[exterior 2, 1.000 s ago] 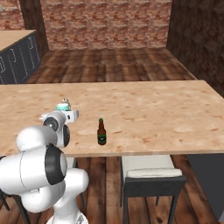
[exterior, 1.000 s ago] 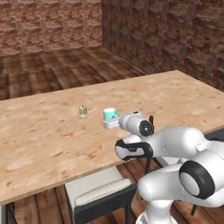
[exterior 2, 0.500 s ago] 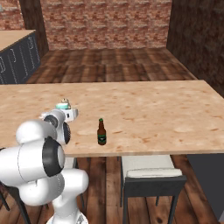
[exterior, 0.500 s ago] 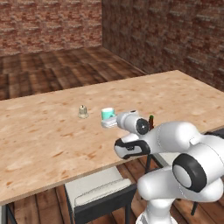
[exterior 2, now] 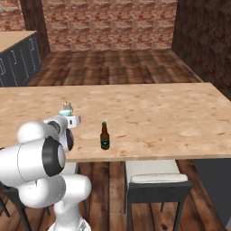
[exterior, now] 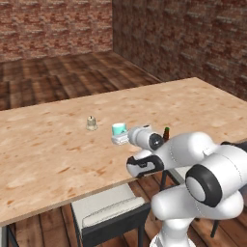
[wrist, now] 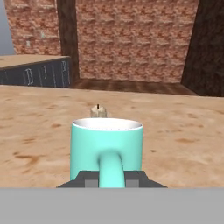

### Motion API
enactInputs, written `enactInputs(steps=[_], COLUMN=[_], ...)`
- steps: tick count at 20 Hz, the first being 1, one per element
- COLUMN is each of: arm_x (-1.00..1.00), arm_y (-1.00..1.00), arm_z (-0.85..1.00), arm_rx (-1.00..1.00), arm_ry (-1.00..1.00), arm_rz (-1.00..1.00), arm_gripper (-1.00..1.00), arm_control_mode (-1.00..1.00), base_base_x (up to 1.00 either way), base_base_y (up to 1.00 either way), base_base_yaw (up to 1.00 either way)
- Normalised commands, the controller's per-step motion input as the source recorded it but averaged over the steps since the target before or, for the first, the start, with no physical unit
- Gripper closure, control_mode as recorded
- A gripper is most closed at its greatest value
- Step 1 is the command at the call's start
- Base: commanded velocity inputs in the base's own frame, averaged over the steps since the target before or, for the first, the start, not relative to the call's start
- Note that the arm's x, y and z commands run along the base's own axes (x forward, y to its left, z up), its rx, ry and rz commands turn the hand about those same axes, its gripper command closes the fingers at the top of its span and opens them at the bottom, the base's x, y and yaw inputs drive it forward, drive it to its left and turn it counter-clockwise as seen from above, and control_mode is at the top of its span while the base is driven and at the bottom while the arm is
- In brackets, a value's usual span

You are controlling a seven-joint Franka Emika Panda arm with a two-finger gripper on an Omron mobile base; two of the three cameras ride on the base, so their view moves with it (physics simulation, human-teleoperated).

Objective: Open the cabinet directly in front. Then move the beer and the mug to the dining counter with the candle on it.

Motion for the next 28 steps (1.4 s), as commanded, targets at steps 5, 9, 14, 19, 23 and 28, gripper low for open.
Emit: enactInputs(steps=[5, 9, 14, 19, 23, 28], arm_x=[0.03, 0.04, 0.18, 0.26, 0.12, 0.00], arm_y=[0.00, 0.00, 0.00, 0.01, 0.05, 0.03], arm_z=[-0.38, -0.31, -0.07, -0.07, -0.11, -0.23], arm_rx=[0.00, 0.00, 0.00, 0.00, 0.00, 0.00], arm_ry=[0.00, -0.04, -0.05, -0.02, -0.01, 0.00], arm_rz=[0.00, 0.00, 0.00, 0.00, 0.00, 0.00], arm_gripper=[1.00, 1.00, 1.00, 1.00, 1.00, 1.00], arm_control_mode=[-1.00, -1.00, -1.00, -1.00, -1.00, -1.00], base_base_x=[0.00, 0.00, 0.00, 0.00, 0.00, 0.00], base_base_y=[0.00, 0.00, 0.00, 0.00, 0.00, 0.00], base_base_yaw=[0.00, 0.00, 0.00, 0.00, 0.00, 0.00])
